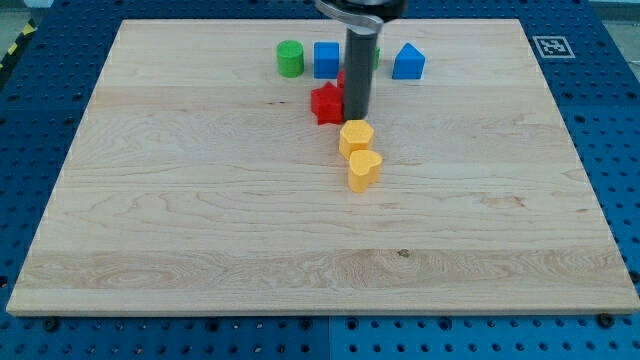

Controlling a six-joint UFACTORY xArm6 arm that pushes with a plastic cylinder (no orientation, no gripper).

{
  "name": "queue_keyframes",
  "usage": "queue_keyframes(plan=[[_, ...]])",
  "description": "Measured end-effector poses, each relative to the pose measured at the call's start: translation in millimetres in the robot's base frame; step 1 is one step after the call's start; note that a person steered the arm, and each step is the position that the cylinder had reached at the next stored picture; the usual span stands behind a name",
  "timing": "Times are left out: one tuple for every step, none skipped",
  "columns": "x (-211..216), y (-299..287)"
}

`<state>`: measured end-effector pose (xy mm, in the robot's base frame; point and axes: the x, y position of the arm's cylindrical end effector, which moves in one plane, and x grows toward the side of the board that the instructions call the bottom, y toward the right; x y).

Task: Separate the yellow blocks from the red blocks

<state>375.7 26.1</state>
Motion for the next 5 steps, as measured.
queue_keyframes(plan=[[2.9, -14.9], [38.3, -5.2], [82.0, 9.5], [92.9, 22.5], [86.8, 21.6]])
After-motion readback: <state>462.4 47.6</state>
